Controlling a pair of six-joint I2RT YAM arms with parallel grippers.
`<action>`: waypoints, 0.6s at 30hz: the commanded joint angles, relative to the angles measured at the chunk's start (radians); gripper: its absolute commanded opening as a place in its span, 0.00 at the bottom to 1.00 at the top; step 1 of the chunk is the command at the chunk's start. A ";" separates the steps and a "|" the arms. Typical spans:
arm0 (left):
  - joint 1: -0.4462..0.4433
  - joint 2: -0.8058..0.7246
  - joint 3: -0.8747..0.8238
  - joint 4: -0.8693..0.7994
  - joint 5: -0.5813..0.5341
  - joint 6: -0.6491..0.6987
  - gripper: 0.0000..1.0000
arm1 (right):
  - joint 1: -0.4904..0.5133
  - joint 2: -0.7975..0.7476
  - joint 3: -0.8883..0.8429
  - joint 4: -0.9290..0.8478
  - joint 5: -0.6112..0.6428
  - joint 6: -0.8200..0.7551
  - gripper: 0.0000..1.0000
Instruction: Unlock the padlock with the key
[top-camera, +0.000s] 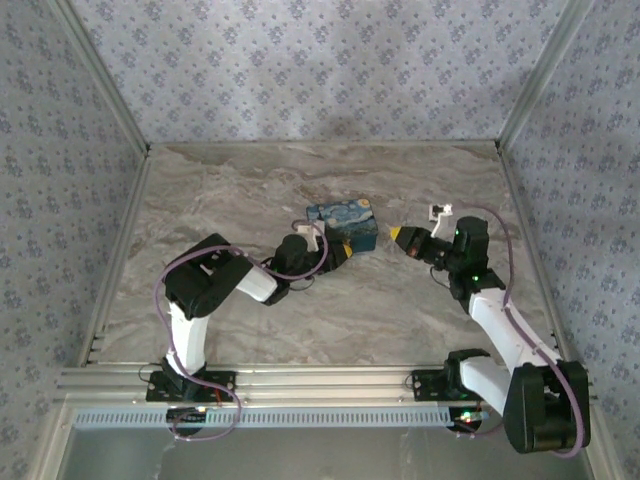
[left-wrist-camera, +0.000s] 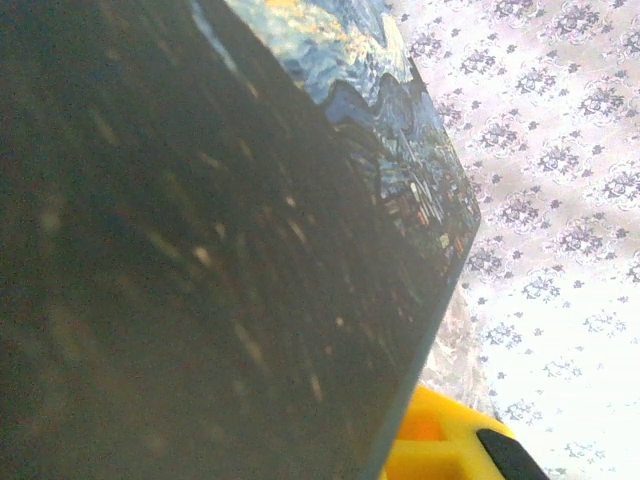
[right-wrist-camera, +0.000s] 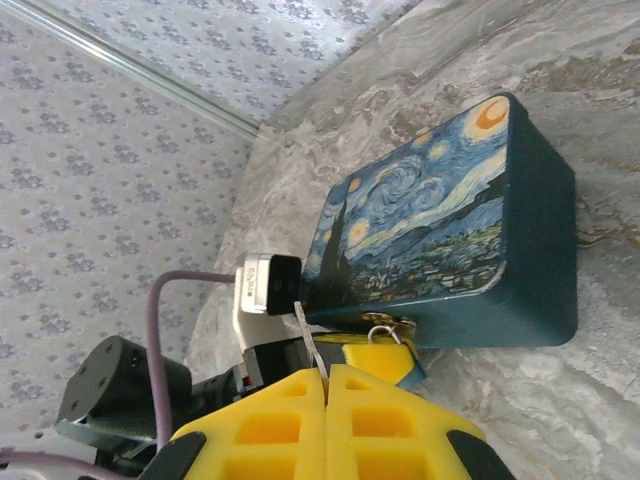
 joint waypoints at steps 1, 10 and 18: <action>0.013 -0.041 0.035 0.017 0.038 -0.031 0.00 | 0.013 -0.007 -0.047 0.078 -0.028 0.065 0.00; 0.025 -0.026 0.049 0.051 0.067 -0.109 0.00 | 0.091 0.012 -0.149 0.199 0.057 0.114 0.00; 0.031 -0.026 0.066 0.074 0.095 -0.161 0.00 | 0.178 0.100 -0.212 0.358 0.141 0.161 0.00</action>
